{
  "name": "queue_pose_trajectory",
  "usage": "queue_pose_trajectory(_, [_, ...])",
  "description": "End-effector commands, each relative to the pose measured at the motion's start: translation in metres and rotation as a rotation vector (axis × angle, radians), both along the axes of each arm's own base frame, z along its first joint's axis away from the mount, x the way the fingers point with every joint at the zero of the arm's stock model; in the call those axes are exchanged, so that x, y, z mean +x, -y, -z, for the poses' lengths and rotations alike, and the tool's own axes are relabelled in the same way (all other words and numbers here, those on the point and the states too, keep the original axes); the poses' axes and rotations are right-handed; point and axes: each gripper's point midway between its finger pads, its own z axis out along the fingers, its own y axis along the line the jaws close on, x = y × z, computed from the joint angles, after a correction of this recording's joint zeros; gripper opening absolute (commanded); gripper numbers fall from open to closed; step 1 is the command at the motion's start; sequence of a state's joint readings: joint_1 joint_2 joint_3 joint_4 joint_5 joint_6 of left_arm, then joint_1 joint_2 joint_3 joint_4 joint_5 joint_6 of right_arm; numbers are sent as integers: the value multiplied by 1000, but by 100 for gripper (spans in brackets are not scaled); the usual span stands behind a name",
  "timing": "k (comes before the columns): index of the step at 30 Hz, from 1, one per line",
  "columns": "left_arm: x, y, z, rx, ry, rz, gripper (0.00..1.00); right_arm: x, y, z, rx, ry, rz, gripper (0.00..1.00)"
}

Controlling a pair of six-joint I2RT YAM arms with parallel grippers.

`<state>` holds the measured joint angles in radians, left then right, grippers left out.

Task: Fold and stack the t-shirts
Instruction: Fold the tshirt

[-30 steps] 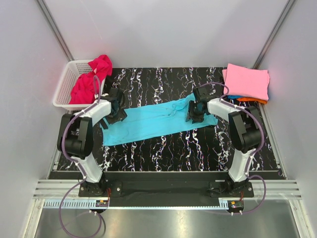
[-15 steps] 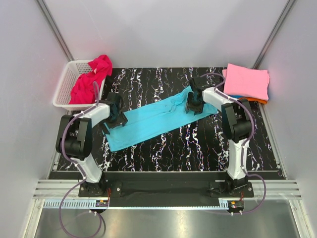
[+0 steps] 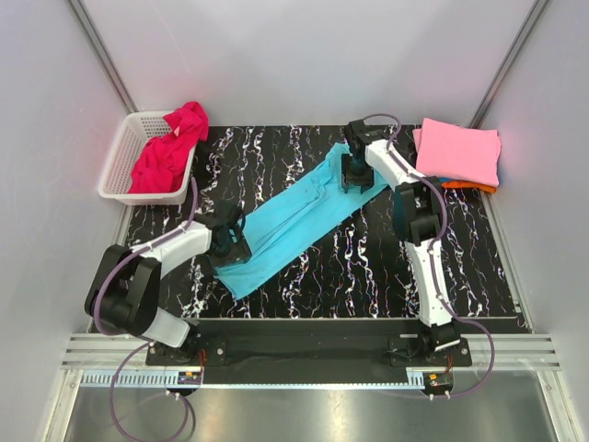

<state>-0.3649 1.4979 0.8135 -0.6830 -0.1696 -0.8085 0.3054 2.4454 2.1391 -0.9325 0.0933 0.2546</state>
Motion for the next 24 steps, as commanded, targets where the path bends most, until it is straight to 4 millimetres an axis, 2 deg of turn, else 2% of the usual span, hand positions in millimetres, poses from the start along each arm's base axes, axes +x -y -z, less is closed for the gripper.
queue_pose_trajectory(1, [-32,12,8,-33,-56,18,93,6,25,25,-111,-72,-45,57])
queue_pose_trajectory(6, [-46,21,3,-63,-40,37,93,21,24,23,-126,-65,-81,57])
queue_pose_trajectory(9, [-48,23,1,-52,-27,53,93,27,26,11,-135,-26,-69,56])
queue_pose_trajectory(12, [-39,19,-4,-22,12,58,93,34,27,-15,-136,35,-63,56])
queue_pose_trajectory(13, [-31,19,-10,-14,40,60,93,34,27,-31,-133,65,-64,56])
queue_pose_trajectory(15, [-22,18,-17,0,79,65,93,42,24,-51,-113,131,-78,56])
queue_pose_trajectory(16, [-12,17,-28,9,127,62,93,42,24,-68,-104,163,-84,56])
queue_pose_trajectory(19, [6,16,-50,22,222,48,93,49,18,-100,-64,249,-109,54])
queue_pose_trajectory(24, [29,5,-91,58,398,14,93,55,4,-135,7,338,-148,53])
